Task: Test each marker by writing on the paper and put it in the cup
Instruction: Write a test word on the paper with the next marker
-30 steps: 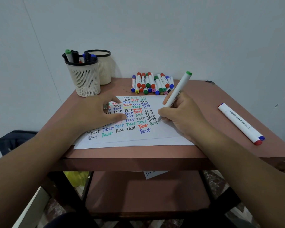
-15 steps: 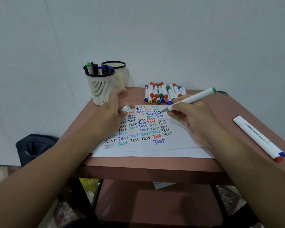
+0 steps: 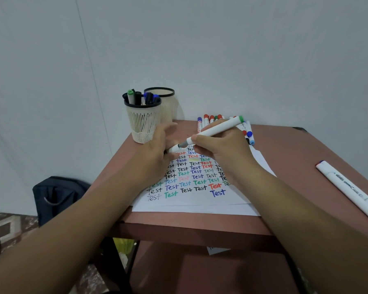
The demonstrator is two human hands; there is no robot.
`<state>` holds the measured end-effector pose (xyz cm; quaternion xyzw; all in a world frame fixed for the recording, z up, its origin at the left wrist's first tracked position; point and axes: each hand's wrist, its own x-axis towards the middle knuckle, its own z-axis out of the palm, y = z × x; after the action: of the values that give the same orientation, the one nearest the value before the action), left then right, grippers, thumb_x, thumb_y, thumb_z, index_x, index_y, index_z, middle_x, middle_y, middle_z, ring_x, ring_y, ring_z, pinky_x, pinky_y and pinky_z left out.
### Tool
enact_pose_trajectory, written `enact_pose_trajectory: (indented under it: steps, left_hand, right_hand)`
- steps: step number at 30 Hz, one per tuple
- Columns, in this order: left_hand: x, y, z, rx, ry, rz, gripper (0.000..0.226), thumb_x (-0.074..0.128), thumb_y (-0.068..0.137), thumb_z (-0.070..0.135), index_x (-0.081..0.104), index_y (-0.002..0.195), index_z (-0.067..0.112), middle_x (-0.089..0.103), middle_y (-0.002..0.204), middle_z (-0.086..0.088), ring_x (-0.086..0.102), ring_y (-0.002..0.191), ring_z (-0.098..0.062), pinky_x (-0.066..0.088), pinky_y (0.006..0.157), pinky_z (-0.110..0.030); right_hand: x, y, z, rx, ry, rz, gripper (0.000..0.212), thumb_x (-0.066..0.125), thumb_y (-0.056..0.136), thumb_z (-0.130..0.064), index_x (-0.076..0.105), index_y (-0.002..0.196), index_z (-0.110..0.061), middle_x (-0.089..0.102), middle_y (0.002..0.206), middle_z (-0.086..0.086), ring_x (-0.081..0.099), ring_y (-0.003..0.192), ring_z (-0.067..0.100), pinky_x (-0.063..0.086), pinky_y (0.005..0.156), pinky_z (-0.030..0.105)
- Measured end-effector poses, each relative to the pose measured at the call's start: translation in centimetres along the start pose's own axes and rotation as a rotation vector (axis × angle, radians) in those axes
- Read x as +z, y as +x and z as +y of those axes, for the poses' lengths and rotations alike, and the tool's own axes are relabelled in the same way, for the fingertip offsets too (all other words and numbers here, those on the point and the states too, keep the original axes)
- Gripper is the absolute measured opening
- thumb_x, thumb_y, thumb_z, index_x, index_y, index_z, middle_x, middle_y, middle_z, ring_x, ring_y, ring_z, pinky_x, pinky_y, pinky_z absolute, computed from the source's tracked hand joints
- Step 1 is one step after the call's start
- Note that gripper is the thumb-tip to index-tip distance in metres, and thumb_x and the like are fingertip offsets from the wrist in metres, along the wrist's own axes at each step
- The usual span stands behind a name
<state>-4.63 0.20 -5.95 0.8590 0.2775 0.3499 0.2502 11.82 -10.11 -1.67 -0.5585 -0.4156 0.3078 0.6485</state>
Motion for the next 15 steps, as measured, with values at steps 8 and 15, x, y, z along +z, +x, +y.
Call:
enact_pose_trajectory:
  steps: [8,15]
  left_hand:
    - [0.0,0.1,-0.2,0.021,-0.034,-0.001,0.065,0.062,0.096,0.005,0.024,0.139,0.036,0.067,0.081,0.017,0.06,0.078,-0.002,0.046,0.075,-0.03]
    - [-0.1,-0.2,-0.2,0.007,-0.058,-0.004,0.063,0.06,0.097,0.004,0.027,0.141,0.034,0.059,0.07,0.026,0.056,0.072,0.002,0.04,0.069,-0.024]
  right_hand:
    - [1.3,0.1,0.3,0.017,-0.043,-0.052,0.019,0.084,0.08,0.0,0.07,0.093,0.0,0.075,0.09,0.019,0.077,0.083,0.028,0.064,0.073,0.033]
    - [1.2,0.5,0.3,0.027,-0.013,-0.123,0.018,0.082,0.081,0.004,0.067,0.091,-0.001,0.076,0.082,0.013,0.078,0.081,0.027,0.064,0.076,0.034]
